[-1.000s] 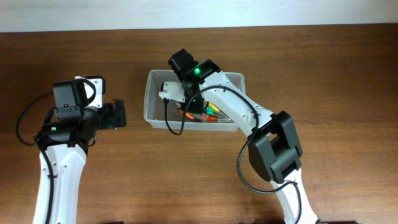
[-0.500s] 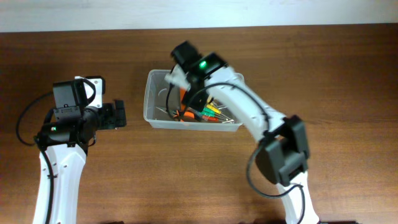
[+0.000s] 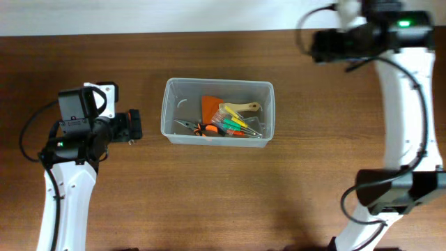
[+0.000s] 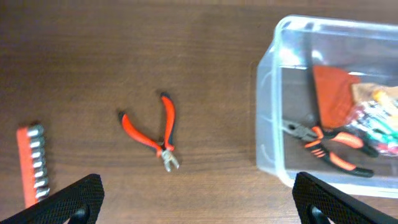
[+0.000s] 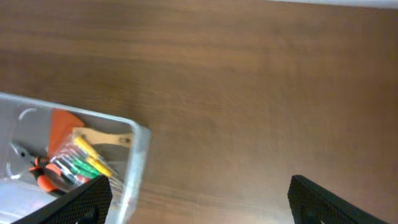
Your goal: Pack container
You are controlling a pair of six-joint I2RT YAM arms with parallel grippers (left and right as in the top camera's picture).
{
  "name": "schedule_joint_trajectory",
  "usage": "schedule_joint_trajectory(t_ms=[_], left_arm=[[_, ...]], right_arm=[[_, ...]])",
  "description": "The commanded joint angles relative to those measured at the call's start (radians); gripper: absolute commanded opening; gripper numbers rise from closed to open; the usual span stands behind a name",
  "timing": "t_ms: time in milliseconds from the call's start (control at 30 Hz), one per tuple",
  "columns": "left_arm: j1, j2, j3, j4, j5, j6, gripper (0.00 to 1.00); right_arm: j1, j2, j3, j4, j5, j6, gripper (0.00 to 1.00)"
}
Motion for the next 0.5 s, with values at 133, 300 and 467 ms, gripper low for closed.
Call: schedule_joint_trajectory(t_ms=[133, 300, 467], left_arm=[[0.003, 0.004, 0.018, 0.041, 0.049, 0.011, 0.99], [0.003, 0.023, 0.018, 0.036, -0.078, -0.026, 0.99], [0.046, 0.095, 0.029, -0.063, -0.143, -0.179, 0.99]], right_arm=[[-0.169, 0.010, -0.061, -0.049, -0.082, 0.047, 0.99], [-0.223, 0.010, -0.098, -0.049, -0.082, 0.047, 0.98], [-0.228, 0.010, -0.103, -0.048, -0.082, 0.046, 0.99]])
